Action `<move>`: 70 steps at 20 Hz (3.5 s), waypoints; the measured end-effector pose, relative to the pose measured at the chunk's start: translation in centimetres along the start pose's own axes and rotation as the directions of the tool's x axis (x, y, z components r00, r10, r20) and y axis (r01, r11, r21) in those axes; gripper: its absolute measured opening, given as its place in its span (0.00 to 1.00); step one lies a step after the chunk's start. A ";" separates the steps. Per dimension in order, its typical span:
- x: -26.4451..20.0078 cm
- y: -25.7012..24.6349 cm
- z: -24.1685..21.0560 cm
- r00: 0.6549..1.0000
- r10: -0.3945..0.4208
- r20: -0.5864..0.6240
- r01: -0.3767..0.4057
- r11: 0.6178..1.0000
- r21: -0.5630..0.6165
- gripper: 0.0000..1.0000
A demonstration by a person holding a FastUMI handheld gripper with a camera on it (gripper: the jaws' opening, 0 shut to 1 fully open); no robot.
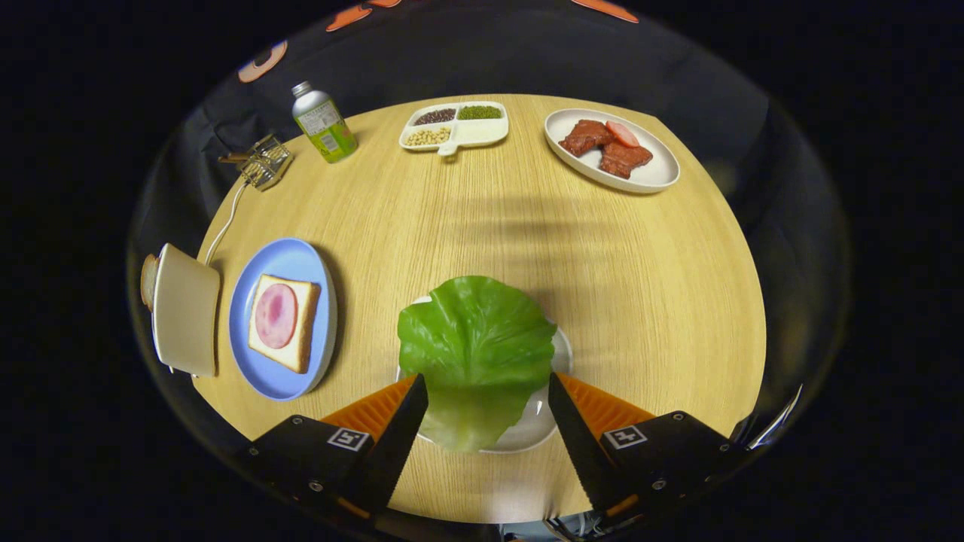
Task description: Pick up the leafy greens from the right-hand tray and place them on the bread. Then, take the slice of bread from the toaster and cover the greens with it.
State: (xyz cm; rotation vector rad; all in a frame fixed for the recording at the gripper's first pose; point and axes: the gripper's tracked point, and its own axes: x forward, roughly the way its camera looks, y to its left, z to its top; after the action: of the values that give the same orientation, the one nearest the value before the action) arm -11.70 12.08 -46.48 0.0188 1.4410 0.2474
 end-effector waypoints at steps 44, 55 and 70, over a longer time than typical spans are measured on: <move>-3.1 4.3 2.6 0.983 0.166 0.081 -0.176 0.975 0.134 0.03; -4.8 12.5 4.0 0.959 0.274 0.073 -0.270 0.961 -0.059 0.03; -3.3 24.5 3.8 0.925 0.379 -0.019 -0.377 0.910 -0.174 0.03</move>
State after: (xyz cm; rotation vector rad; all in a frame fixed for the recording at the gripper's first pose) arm -12.16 35.86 -38.78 0.1586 1.3879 0.6913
